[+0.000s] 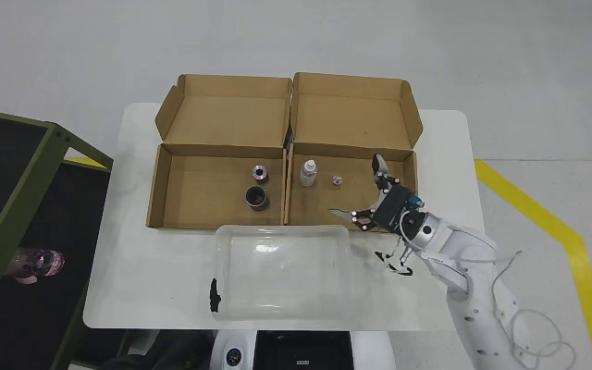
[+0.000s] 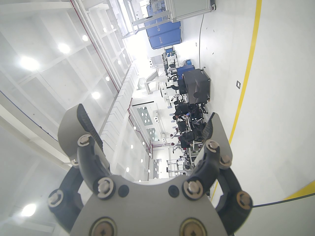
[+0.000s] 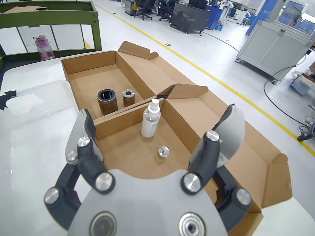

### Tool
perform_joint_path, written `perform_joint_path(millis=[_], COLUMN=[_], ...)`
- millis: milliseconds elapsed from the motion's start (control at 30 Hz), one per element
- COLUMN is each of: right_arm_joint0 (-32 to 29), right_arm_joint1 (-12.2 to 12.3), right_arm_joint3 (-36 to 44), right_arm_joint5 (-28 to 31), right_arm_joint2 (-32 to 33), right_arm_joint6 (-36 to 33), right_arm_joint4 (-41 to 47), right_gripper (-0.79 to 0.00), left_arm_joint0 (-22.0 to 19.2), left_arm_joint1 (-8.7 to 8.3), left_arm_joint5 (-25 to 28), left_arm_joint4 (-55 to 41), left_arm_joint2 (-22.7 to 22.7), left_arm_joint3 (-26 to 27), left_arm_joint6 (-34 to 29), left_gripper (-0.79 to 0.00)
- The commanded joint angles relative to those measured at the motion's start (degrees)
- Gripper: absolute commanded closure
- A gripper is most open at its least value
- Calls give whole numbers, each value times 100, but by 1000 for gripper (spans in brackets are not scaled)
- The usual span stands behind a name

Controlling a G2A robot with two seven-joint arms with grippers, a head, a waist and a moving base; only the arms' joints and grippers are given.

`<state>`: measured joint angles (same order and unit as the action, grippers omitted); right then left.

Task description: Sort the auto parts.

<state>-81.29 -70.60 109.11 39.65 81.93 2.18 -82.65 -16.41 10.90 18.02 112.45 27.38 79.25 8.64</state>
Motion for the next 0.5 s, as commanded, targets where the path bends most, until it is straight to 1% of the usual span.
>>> perform_joint_path(millis=[0,267,467], right_arm_joint0=[-153,-700,-1068], right_arm_joint1=[22,101,147], right_arm_joint3=[24,64,-113], right_arm_joint5=[-36,-255,-475], right_arm_joint2=[122,598,975], right_arm_joint6=[142,799,1310], right_arm_joint4=[-44,-177,-200], right_gripper=[-785,-785,-785], left_arm_joint0=[0,0,0], left_arm_joint1=[0,0,0], left_arm_joint5=[0,0,0], left_arm_joint4=[0,0,0], left_arm_joint2=[0,0,0], left_arm_joint3=[0,0,0], left_arm_joint6=[0,0,0], left_gripper=[-785,-785,-785])
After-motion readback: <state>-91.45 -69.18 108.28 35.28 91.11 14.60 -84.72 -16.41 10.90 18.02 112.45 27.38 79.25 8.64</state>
